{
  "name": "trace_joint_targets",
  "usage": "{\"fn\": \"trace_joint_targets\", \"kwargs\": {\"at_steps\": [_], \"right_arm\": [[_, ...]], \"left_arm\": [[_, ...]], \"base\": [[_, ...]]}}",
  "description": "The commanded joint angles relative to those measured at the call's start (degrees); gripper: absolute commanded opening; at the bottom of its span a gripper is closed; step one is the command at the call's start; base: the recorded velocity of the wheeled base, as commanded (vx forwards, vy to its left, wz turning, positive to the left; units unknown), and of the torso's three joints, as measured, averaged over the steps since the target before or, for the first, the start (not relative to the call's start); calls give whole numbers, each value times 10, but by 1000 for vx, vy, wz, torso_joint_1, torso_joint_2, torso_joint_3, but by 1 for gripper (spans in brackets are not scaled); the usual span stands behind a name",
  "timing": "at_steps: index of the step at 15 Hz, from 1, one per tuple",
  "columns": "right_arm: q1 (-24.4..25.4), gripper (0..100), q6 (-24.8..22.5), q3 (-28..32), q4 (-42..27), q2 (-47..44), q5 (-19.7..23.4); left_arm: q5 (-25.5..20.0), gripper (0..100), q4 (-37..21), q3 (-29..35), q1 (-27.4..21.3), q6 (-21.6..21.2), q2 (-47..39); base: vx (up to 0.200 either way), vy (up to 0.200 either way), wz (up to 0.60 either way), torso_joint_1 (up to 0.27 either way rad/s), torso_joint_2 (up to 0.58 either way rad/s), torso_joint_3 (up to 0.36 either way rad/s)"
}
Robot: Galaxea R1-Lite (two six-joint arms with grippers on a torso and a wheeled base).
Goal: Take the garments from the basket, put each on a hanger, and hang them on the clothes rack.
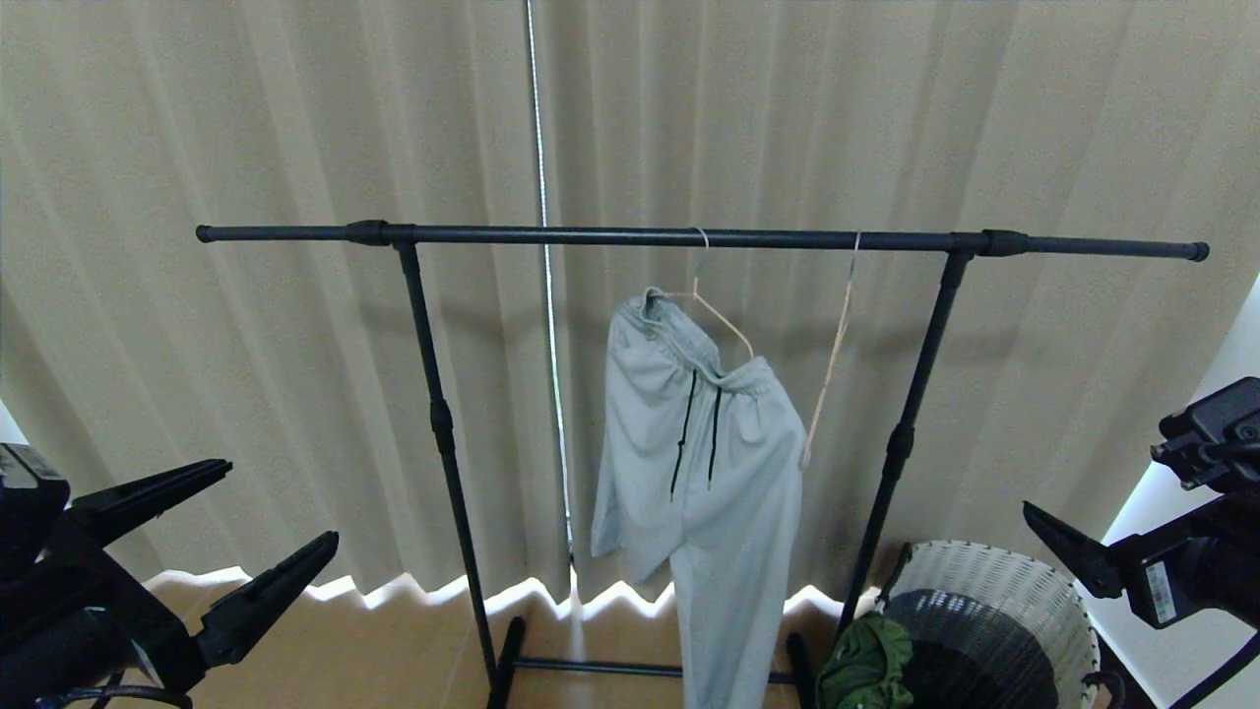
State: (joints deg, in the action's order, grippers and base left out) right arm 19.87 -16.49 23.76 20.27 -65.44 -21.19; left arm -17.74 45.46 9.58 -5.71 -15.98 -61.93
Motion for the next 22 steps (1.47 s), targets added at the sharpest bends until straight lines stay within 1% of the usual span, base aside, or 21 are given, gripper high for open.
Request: {"fn": "trace_joint_targets", "kwargs": {"at_steps": [1, 12, 22], "right_arm": [[-3, 100, -1, -6, 0, 1, 0], [-3, 100, -2, -8, -1, 0, -3], [-3, 100, -2, -13, -1, 5, -3]], "left_arm": [[0, 100, 1, 0, 0, 0, 1], [0, 100, 0, 0, 0, 0, 1], [0, 100, 0, -2, -1, -1, 1]], "base": [[0, 0, 0, 0, 0, 0], [0, 0, 0, -10, 21, 10], [0, 0, 0, -216, 477, 249]]}}
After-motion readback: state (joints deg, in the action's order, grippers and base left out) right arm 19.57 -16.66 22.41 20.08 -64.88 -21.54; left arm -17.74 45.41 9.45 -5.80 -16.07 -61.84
